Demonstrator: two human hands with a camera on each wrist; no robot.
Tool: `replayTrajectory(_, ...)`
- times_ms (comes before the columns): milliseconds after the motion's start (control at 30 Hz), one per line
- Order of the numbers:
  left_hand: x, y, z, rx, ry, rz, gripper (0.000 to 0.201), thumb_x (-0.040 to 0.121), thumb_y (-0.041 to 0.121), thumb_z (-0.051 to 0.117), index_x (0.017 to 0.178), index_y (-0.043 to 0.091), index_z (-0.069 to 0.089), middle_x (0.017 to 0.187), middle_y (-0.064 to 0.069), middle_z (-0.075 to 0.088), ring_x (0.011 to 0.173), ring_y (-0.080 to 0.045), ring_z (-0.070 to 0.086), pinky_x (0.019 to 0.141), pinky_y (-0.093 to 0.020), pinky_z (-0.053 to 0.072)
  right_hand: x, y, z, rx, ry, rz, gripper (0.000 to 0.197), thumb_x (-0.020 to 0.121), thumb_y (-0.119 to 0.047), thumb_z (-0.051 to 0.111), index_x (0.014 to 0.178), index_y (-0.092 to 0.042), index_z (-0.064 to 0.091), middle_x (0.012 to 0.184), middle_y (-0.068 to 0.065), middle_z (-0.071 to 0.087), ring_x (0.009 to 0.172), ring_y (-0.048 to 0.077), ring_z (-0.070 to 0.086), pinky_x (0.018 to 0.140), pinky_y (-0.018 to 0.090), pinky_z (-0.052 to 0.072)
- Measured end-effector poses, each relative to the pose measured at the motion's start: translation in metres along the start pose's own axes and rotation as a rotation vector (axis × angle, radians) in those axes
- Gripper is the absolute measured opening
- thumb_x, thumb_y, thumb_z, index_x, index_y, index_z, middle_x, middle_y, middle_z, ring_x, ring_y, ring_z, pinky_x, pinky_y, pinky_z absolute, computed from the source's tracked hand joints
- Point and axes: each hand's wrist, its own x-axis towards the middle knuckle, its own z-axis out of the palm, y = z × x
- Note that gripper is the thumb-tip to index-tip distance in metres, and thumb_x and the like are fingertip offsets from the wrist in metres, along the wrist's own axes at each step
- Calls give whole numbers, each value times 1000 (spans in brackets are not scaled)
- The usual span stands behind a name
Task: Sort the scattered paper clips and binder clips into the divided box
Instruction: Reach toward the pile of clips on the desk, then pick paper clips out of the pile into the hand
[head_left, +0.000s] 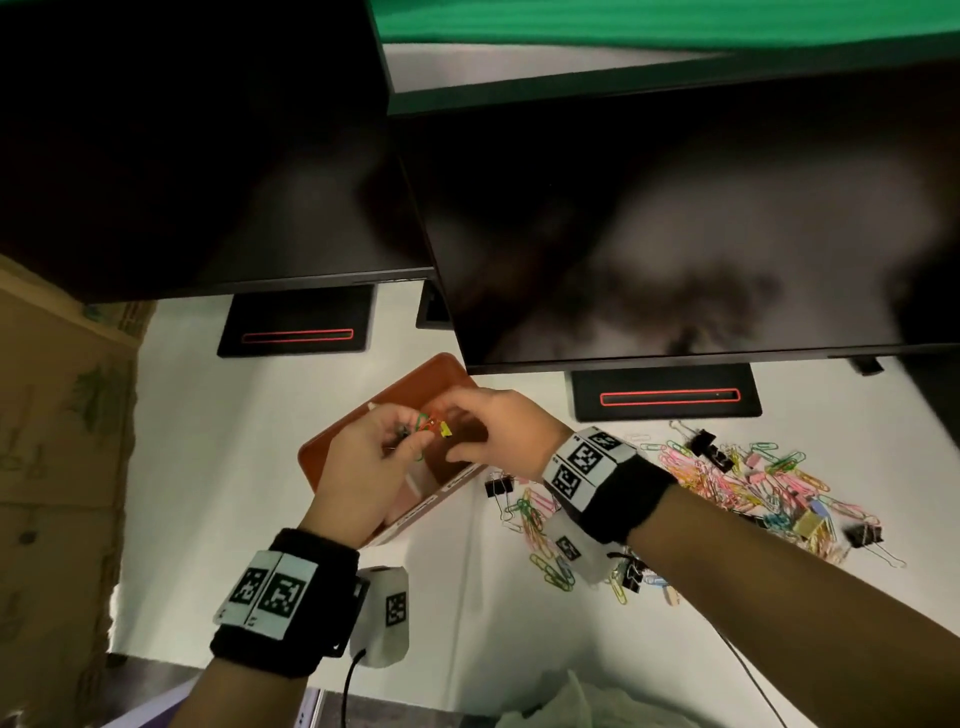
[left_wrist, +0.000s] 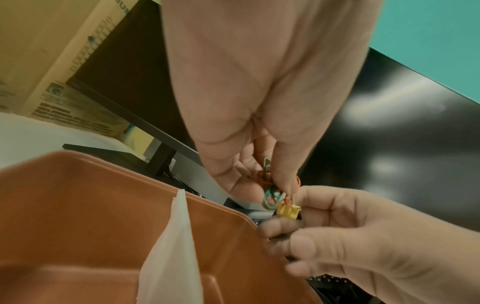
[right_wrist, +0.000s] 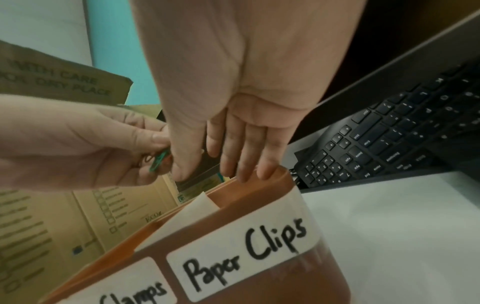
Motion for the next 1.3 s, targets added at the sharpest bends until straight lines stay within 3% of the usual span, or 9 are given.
replayTrajectory(200,5,-2,4,28,-57,19,12,82,11,67,83,23,66,78,4,69,75,-14,64,82,-41,53,-8,-3,-7,248,52,36,25,80,-20,72,104,-19,67,88,-8,63,79,6,61,78,18,52)
replayTrajectory(333,5,-6,0,54,-95,5,15,83,11,66,82,25,65,76,1,67,74,-18,64,81,-44,53,-13,5,-21,204,111,64,21,82,-20,70,102,-18,69,92,-5,65,73,4,58,76,20,50)
replayTrajectory(433,7,-10,-4,58,-81,-23,13,83,10,66,82,23,64,77,0,68,75,-18,65,83,-45,54,-18,10,-33,166,158,75,19,83,-19,68,102,-17,68,88,-21,53,70,0,55,70,12,44)
replayTrajectory(600,12,-8,6,136,-49,-37,19,80,14,70,95,25,65,91,4,67,85,-12,64,86,-36,53,-33,19,-45,74,86,129,25,87,-21,64,112,-18,61,78,-23,48,68,2,54,43,4,40)
replayTrajectory(700,9,0,15,287,-30,44,37,80,22,70,116,21,61,109,11,53,95,-8,57,89,-24,46,-46,37,-44,-6,96,172,23,86,-27,64,107,-18,62,88,-13,59,61,-1,55,53,9,43)
replayTrajectory(767,4,6,20,332,-6,156,37,81,24,70,117,20,61,114,13,50,97,-8,55,90,-14,42,-55,53,-41,-58,83,247,23,87,-30,64,107,-20,61,96,-6,64,67,5,61,68,22,50)
replayTrajectory(833,-3,12,30,332,-4,242,32,81,24,70,112,22,64,115,14,52,93,-2,54,86,-5,38,-62,68,-36,-110,60,318,25,87,-32,62,109,-20,60,101,-4,66,80,11,64,74,25,50)
replayTrajectory(1067,-31,-3,86,316,-290,322,25,84,26,66,108,23,62,105,11,56,84,1,53,76,-12,43,-72,95,-15,-214,57,338,38,88,-36,59,124,-25,53,125,-3,56,104,16,58,91,31,46)
replayTrajectory(1300,-43,-56,123,518,-487,189,65,78,29,69,136,27,39,142,7,32,127,-13,36,107,-25,31,-87,86,13,-290,-103,156,48,85,-37,62,129,-24,48,125,-2,55,111,17,55,96,33,43)
